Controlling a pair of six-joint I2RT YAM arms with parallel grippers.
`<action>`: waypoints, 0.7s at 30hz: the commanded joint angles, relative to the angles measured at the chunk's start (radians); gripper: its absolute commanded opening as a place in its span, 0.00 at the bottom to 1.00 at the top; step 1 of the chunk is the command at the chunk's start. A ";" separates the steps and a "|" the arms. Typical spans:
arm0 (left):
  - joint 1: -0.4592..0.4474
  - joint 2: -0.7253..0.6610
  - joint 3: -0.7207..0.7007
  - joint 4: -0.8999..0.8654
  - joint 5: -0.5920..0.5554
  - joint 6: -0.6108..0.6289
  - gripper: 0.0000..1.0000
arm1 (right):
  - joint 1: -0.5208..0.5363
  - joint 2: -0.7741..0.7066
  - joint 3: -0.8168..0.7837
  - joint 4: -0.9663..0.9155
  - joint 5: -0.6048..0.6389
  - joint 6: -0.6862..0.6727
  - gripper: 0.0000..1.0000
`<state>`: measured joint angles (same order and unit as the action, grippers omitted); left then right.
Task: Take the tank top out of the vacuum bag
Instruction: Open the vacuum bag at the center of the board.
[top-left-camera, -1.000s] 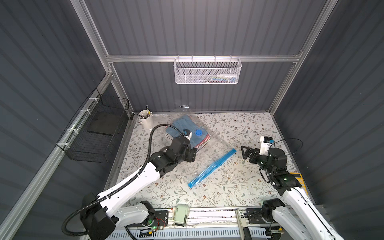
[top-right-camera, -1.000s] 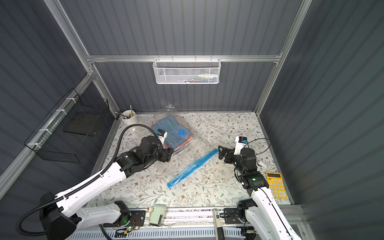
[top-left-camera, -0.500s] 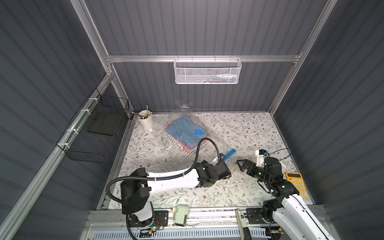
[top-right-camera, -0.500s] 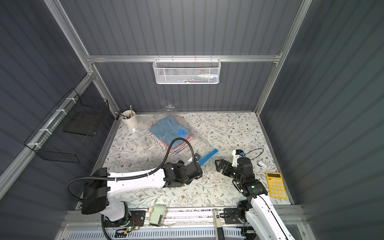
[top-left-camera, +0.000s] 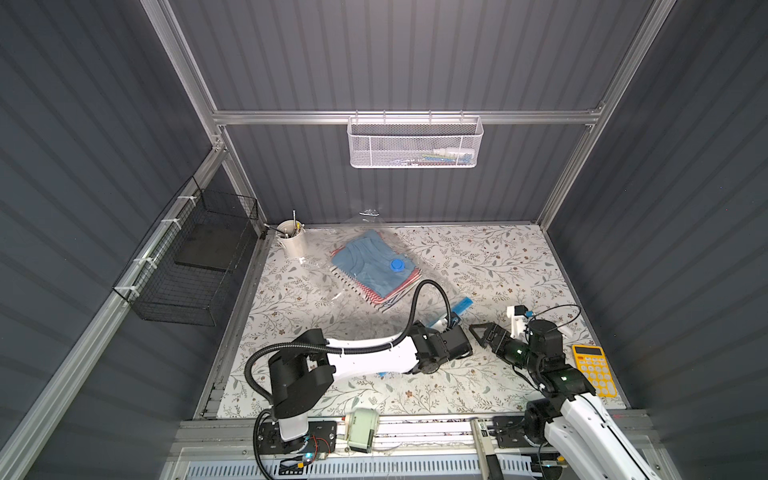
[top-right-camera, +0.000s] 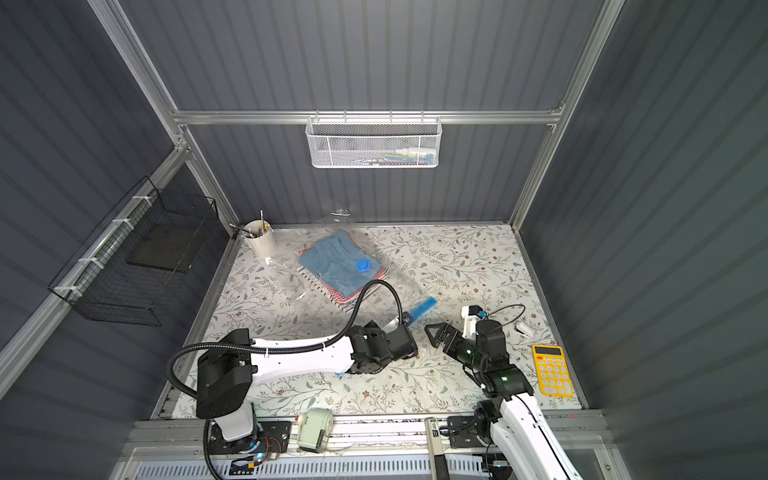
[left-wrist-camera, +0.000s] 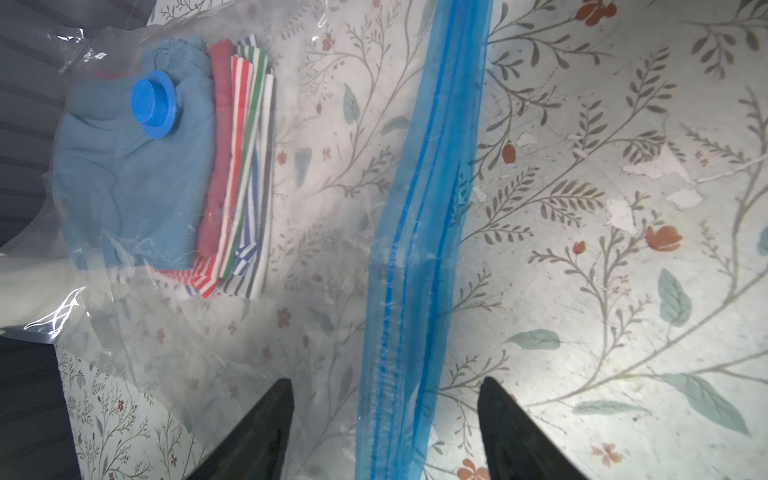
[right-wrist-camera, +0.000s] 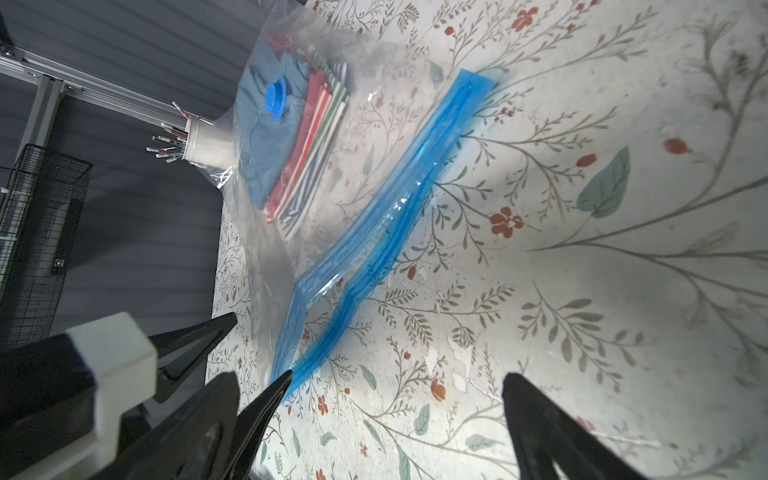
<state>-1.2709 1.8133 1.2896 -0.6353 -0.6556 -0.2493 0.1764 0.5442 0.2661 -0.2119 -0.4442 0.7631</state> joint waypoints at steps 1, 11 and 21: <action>-0.007 0.033 0.039 0.007 -0.018 0.047 0.72 | -0.005 -0.006 -0.016 0.024 -0.020 0.008 0.99; 0.020 0.102 0.067 0.005 -0.140 0.043 0.71 | -0.005 -0.022 -0.015 0.021 -0.037 0.010 0.99; 0.057 0.080 0.037 0.063 -0.115 0.115 0.33 | -0.005 -0.026 -0.014 0.020 -0.045 0.011 0.99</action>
<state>-1.2221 1.9095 1.3296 -0.5861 -0.7685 -0.1661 0.1764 0.5205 0.2634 -0.2020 -0.4755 0.7708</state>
